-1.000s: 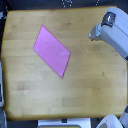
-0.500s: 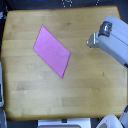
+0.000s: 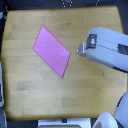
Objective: Folding a cloth
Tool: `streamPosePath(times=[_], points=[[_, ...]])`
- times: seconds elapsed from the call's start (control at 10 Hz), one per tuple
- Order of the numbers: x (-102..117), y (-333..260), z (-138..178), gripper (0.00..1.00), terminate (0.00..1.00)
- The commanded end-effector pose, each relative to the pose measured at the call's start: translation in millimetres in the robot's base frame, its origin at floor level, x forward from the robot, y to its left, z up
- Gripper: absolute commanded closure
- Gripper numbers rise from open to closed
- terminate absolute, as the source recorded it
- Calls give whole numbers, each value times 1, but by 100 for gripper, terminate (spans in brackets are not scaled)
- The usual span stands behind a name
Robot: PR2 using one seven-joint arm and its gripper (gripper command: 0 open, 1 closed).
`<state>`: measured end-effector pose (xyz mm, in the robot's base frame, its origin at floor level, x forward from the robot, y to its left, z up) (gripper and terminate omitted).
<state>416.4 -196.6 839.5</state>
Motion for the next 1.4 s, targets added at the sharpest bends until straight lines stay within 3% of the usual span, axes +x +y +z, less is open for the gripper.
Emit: streamPosePath(times=[0.0, 0.6, 1.3], points=[[-16, 61, -60, 0, 0], [-5, 140, -87, 0, 0], [-8, 161, -137, 0, 0]])
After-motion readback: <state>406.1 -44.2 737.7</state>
